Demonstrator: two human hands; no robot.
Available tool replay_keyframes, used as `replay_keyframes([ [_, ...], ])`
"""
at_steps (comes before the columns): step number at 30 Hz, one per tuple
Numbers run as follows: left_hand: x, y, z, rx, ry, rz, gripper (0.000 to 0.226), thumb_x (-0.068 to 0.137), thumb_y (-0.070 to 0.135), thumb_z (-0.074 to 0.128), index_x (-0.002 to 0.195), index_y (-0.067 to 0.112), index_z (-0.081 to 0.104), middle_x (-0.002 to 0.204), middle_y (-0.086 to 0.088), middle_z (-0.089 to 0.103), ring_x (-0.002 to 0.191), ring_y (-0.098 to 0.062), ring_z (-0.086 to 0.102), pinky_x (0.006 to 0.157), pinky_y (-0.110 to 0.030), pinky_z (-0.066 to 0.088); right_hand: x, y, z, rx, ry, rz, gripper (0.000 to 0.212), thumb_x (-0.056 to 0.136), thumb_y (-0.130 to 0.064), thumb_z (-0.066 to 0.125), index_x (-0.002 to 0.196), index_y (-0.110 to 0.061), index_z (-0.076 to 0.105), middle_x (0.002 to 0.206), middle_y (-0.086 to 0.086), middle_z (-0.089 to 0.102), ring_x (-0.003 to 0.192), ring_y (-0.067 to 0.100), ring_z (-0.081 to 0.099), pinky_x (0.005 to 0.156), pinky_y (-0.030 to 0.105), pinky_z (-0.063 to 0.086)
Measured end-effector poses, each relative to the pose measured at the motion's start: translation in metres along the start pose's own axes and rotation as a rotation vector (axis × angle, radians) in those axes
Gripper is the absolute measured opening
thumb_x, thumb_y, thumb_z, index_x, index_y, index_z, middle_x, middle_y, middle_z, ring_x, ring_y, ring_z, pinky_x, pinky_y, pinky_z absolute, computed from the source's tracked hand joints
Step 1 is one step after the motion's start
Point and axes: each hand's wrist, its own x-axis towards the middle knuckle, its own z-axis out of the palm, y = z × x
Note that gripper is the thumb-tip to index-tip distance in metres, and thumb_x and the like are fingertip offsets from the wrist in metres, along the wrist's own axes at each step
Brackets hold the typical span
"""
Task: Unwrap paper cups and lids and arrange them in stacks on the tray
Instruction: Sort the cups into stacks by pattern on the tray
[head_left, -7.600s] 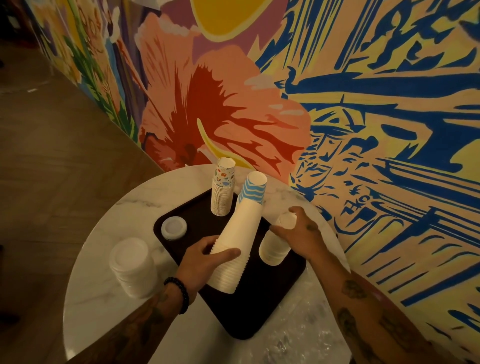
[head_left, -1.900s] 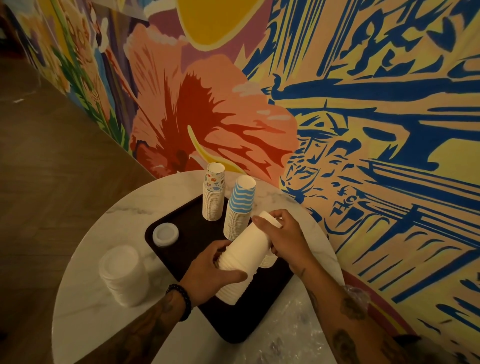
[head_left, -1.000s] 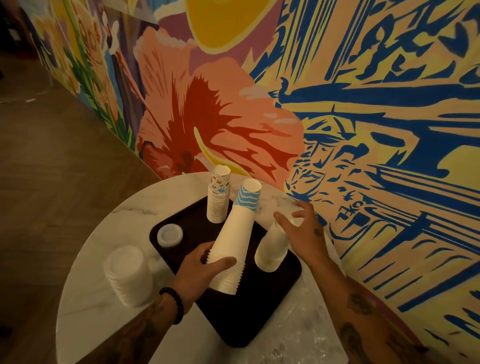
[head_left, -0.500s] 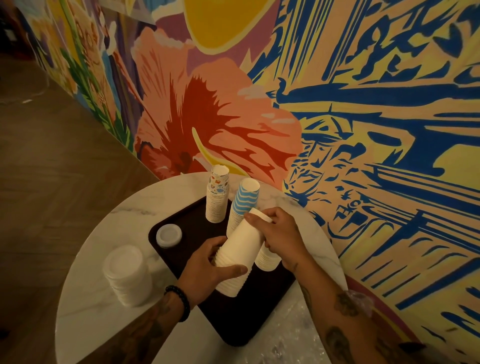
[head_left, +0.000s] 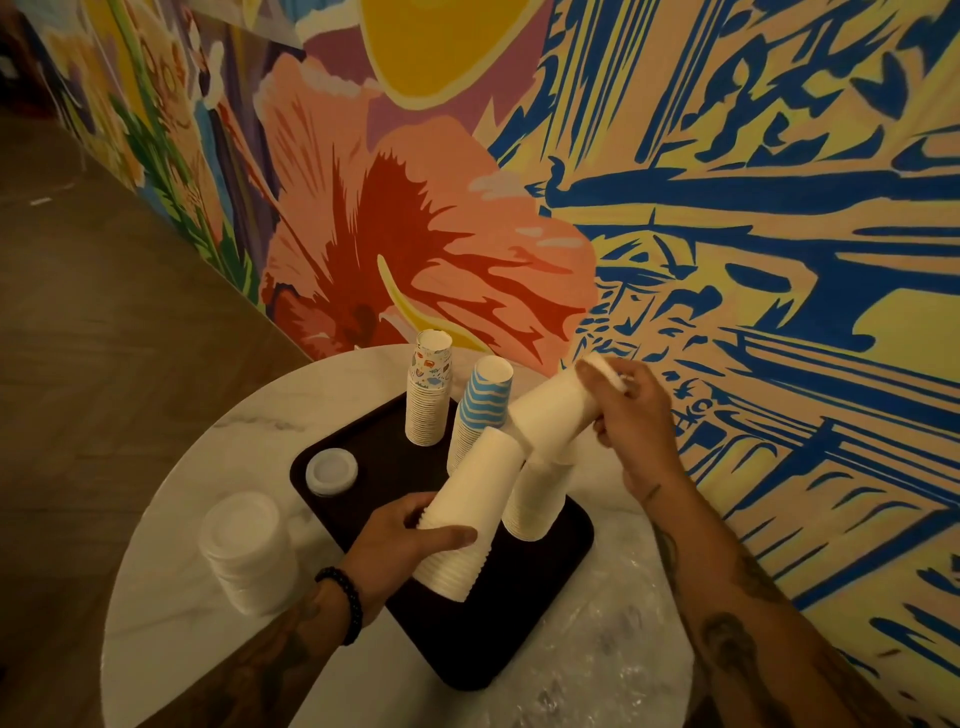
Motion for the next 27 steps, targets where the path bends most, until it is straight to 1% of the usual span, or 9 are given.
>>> replay_keyframes([
  [3,0.001,0.000,-0.005,-0.128,0.030,-0.065,0.067,0.050,0.031,0.096,0.110,0.024,0.066,0.116,-0.005,0.066,0.103,-0.022,0.066,0.080,-0.036,0.058,0.009,-0.008,-0.013,-0.149,0.063,-0.177,0.040,0.081,-0.045,0.080,0.117,-0.036,0.062,0.113,-0.014,0.063,0.104,0.014,0.061,0.081,0.036,0.056],
  [6,0.004,0.000,-0.009,-0.165,0.054,-0.095,0.079,0.041,0.039,0.092,0.114,0.021,0.065,0.118,-0.006,0.066,0.105,-0.026,0.066,0.083,-0.041,0.059,0.009,-0.007,-0.014,-0.312,0.018,-0.251,0.052,0.080,-0.042,0.082,0.125,-0.032,0.060,0.118,-0.013,0.060,0.105,0.013,0.056,0.084,0.031,0.050],
  [12,0.001,0.005,-0.009,-0.177,0.065,-0.080,0.074,0.048,0.033,0.095,0.115,0.021,0.066,0.118,-0.007,0.066,0.106,-0.026,0.066,0.085,-0.042,0.059,0.004,0.038,-0.003,-0.582,-0.134,-0.125,0.070,0.074,-0.047,0.084,0.133,-0.031,0.053,0.126,0.001,0.061,0.117,0.026,0.057,0.097,0.045,0.051],
  [16,0.000,0.008,-0.009,-0.171,0.080,-0.063,0.081,0.039,0.041,0.093,0.114,0.023,0.066,0.117,-0.005,0.067,0.106,-0.024,0.066,0.087,-0.043,0.058,0.003,0.068,-0.001,-0.791,-0.269,-0.031,0.079,0.078,-0.048,0.080,0.146,-0.032,0.044,0.145,0.003,0.052,0.133,0.027,0.047,0.109,0.043,0.042],
  [18,0.000,0.009,-0.008,-0.156,0.080,-0.042,0.075,0.047,0.035,0.096,0.115,0.023,0.065,0.117,-0.004,0.066,0.106,-0.023,0.065,0.087,-0.041,0.058,0.002,0.075,0.000,-0.848,-0.294,0.003,0.086,0.078,-0.054,0.078,0.150,-0.034,0.037,0.150,0.001,0.047,0.137,0.026,0.043,0.112,0.042,0.040],
  [20,0.000,0.009,-0.007,-0.138,0.081,-0.023,0.062,0.060,0.030,0.091,0.115,0.024,0.064,0.118,-0.003,0.064,0.108,-0.022,0.063,0.091,-0.042,0.056,0.000,0.072,0.001,-0.826,-0.240,-0.046,0.085,0.079,-0.060,0.074,0.150,-0.034,0.037,0.150,-0.001,0.046,0.137,0.024,0.044,0.111,0.043,0.040],
  [23,0.001,0.010,0.000,-0.106,0.101,0.023,0.055,0.066,0.029,0.087,0.115,0.027,0.062,0.118,0.001,0.064,0.107,-0.019,0.062,0.096,-0.044,0.054,-0.012,0.052,0.006,-0.705,-0.151,-0.151,0.061,0.083,-0.062,0.068,0.134,-0.033,0.050,0.134,-0.004,0.054,0.122,0.019,0.053,0.101,0.042,0.048],
  [25,0.001,0.011,0.006,-0.094,0.141,0.066,0.062,0.059,0.036,0.088,0.115,0.030,0.062,0.116,0.004,0.065,0.106,-0.015,0.063,0.096,-0.044,0.055,-0.023,0.037,0.012,-0.614,-0.218,-0.131,0.050,0.083,-0.066,0.065,0.121,-0.034,0.056,0.117,-0.009,0.060,0.107,0.012,0.059,0.092,0.037,0.052],
  [27,0.002,0.012,0.013,-0.086,0.179,0.119,0.067,0.053,0.041,0.087,0.115,0.032,0.061,0.115,0.008,0.065,0.105,-0.011,0.063,0.093,-0.041,0.056,-0.034,0.026,0.019,-0.555,-0.339,-0.068,0.052,0.080,-0.072,0.063,0.116,-0.035,0.059,0.107,-0.014,0.063,0.095,0.006,0.061,0.085,0.034,0.053],
])
